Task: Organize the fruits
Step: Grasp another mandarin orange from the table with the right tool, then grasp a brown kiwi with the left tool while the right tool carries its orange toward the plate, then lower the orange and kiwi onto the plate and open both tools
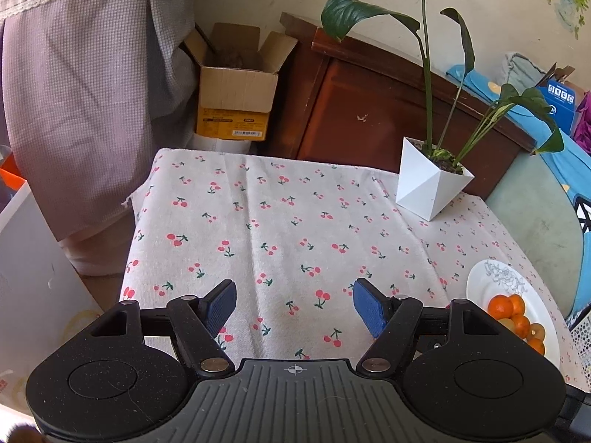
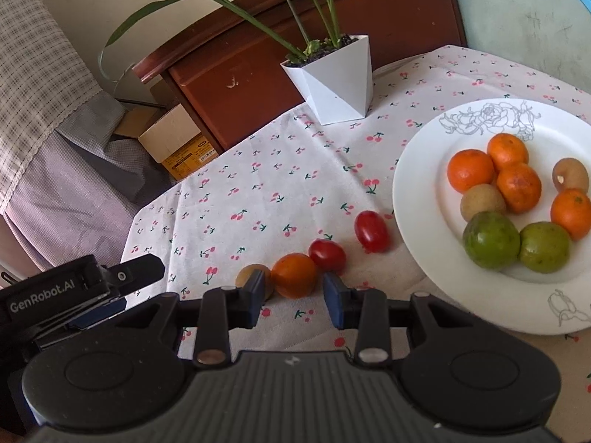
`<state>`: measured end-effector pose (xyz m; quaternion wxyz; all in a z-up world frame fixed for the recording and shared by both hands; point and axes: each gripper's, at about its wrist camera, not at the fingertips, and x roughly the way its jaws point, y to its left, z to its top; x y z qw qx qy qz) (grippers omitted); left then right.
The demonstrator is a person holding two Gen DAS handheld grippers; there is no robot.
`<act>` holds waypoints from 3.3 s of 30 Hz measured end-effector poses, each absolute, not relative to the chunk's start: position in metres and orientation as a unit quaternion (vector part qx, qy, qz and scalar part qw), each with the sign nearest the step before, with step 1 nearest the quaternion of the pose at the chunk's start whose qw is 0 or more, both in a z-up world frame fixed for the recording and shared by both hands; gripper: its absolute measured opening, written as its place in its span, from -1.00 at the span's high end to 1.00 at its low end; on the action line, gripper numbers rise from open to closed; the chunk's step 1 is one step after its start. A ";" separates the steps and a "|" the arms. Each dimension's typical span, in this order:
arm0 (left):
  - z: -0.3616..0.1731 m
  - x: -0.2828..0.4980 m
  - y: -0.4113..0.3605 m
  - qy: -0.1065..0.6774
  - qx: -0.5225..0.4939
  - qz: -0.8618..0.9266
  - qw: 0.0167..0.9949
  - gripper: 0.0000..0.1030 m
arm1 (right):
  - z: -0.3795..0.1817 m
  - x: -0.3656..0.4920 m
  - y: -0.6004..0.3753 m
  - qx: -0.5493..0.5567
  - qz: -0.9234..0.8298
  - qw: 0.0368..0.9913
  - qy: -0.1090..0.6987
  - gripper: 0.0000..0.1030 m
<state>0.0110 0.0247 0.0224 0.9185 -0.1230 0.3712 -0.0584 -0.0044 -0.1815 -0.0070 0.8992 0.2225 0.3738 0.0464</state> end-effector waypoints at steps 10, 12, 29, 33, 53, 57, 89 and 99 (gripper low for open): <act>0.017 0.011 0.019 0.377 -0.118 -0.075 0.915 -0.36 | -0.008 -0.001 -0.181 0.220 0.050 0.900 0.373 0.45; 0.015 0.010 0.016 0.378 -0.117 -0.079 0.915 -0.36 | -0.006 -0.005 -0.183 0.222 0.051 0.898 0.375 0.45; 0.000 0.002 -0.035 0.369 -0.042 -0.146 0.917 -0.29 | -0.002 -0.041 -0.220 0.234 0.002 0.890 0.390 0.45; -0.007 0.005 -0.042 0.370 -0.037 -0.152 0.916 -0.07 | -0.002 -0.042 -0.221 0.235 0.003 0.890 0.391 0.45; 0.006 0.004 -0.057 0.341 -0.052 -0.171 0.923 0.56 | 0.010 -0.051 -0.238 0.261 -0.003 0.894 0.364 0.45; 0.017 0.006 -0.067 0.323 -0.068 -0.192 0.924 0.56 | 0.027 -0.055 -0.253 0.271 -0.012 0.906 0.326 0.45; 0.027 0.012 -0.116 0.324 -0.075 -0.235 0.913 -0.05 | 0.032 -0.052 -0.313 0.303 -0.119 0.904 0.278 0.37; 0.030 0.011 -0.070 0.354 -0.081 -0.157 0.919 -0.06 | 0.027 -0.054 -0.285 0.288 -0.062 0.907 0.301 0.37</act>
